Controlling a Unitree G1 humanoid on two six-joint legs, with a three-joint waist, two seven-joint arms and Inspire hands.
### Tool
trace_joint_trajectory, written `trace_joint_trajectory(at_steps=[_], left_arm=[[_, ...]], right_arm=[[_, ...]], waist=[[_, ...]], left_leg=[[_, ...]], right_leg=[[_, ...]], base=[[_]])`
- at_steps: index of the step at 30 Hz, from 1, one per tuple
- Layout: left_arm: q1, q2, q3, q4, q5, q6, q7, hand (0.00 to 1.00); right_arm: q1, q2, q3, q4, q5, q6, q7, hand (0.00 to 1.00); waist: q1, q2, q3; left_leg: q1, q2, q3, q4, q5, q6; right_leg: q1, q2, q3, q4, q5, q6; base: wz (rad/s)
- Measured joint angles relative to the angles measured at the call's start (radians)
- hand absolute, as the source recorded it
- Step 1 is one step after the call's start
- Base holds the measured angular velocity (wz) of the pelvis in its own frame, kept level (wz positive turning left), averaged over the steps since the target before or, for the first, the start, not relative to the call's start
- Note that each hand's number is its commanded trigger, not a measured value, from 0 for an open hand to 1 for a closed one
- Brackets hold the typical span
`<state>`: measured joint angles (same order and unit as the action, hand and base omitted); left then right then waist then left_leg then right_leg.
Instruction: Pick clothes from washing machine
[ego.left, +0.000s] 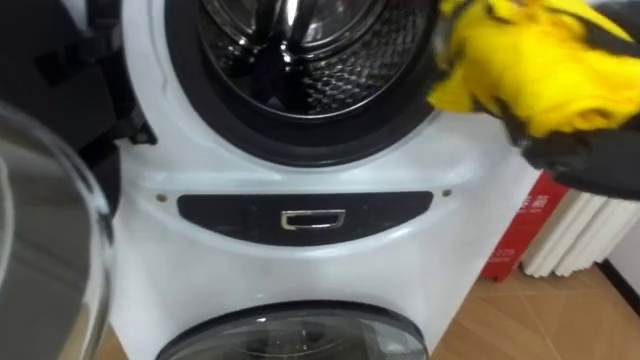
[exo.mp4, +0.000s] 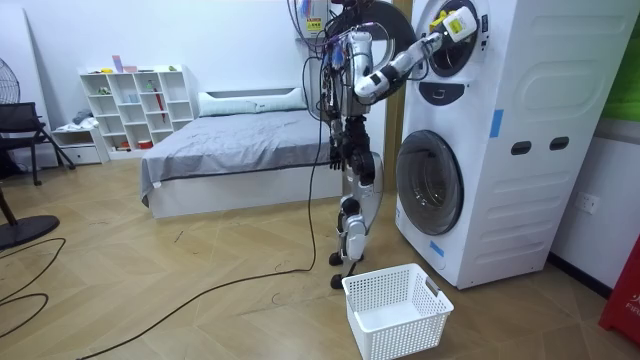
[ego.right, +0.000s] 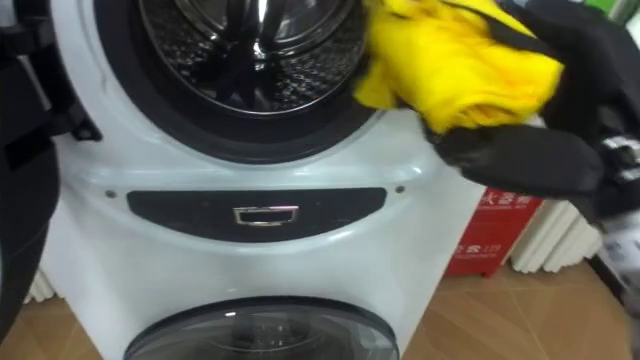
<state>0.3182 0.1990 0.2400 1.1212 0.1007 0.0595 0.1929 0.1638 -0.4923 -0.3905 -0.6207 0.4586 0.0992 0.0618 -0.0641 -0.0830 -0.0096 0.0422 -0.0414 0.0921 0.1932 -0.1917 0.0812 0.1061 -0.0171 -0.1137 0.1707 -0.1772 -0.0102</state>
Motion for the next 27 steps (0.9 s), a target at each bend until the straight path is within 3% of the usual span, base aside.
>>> trace_joint_trajectory(at_steps=[8,10,11,14,19,21,25,27], left_arm=[[-0.026,0.012,0.005,-0.003,0.012,0.005,0.000,0.00],[-0.038,0.011,-0.011,-0.003,0.009,0.005,0.000,0.00],[-0.050,0.015,-0.023,-0.002,0.009,0.006,0.000,0.00],[-0.075,0.024,-0.039,-0.001,0.011,0.008,0.000,0.00],[-0.115,0.025,-0.090,-0.003,0.009,0.030,0.000,0.00],[-0.139,0.028,-0.133,-0.004,0.009,0.029,0.000,0.00],[-0.199,0.026,-0.218,-0.003,0.007,0.025,0.000,0.00],[-0.220,0.020,-0.279,-0.003,-0.007,0.024,-0.005,0.00]], right_arm=[[0.101,0.015,-0.039,0.160,-0.001,-0.003,-0.029,1.00],[0.126,0.019,-0.037,0.196,-0.012,0.012,-0.024,1.00],[0.130,0.023,-0.029,0.231,-0.010,0.011,-0.024,1.00],[0.132,0.066,-0.024,0.336,-0.015,0.013,-0.021,1.00],[0.136,0.117,-0.001,0.465,-0.028,0.034,-0.036,1.00],[0.135,0.135,0.051,0.523,-0.029,0.034,-0.033,1.00],[0.135,0.158,0.100,0.673,-0.048,0.034,-0.016,1.00],[0.132,0.178,0.121,0.750,-0.083,0.029,-0.018,1.00]], waist=[[-0.034,-0.006,0.0022],[-0.037,-0.005,0.0072],[-0.041,0.001,0.0148],[-0.041,0.006,0.0210],[-0.050,0.028,0.0135],[-0.072,0.037,0.0104],[-0.076,0.048,0.0106],[-0.092,0.072,0.0042]], left_leg=[[0.003,0.013,0.050,-0.003,-0.003,-0.004],[0.004,0.016,0.065,-0.003,-0.005,-0.004],[0.004,0.018,0.075,-0.003,-0.006,-0.005],[0.002,0.028,0.111,-0.003,-0.011,-0.006],[-0.001,0.039,0.165,-0.007,-0.022,-0.008],[-0.001,0.044,0.190,-0.010,-0.024,-0.010],[0.003,0.050,0.230,-0.016,-0.026,-0.014],[-0.019,0.052,0.249,-0.021,-0.026,-0.014]], right_leg=[[-0.019,0.009,0.053,0.005,0.007,-0.009],[-0.027,0.012,0.071,0.015,0.006,-0.009],[-0.031,0.019,0.085,0.016,0.007,-0.010],[-0.047,0.025,0.120,0.017,0.014,-0.011],[-0.073,0.037,0.166,0.020,0.020,-0.011],[-0.090,0.042,0.187,0.027,0.020,-0.012],[-0.111,0.051,0.222,0.034,0.021,-0.014],[-0.142,0.054,0.234,0.036,0.026,-0.014]], base=[[-0.21],[-0.25],[-0.29],[-0.35],[-0.36],[-0.28],[-0.30],[-0.32]])
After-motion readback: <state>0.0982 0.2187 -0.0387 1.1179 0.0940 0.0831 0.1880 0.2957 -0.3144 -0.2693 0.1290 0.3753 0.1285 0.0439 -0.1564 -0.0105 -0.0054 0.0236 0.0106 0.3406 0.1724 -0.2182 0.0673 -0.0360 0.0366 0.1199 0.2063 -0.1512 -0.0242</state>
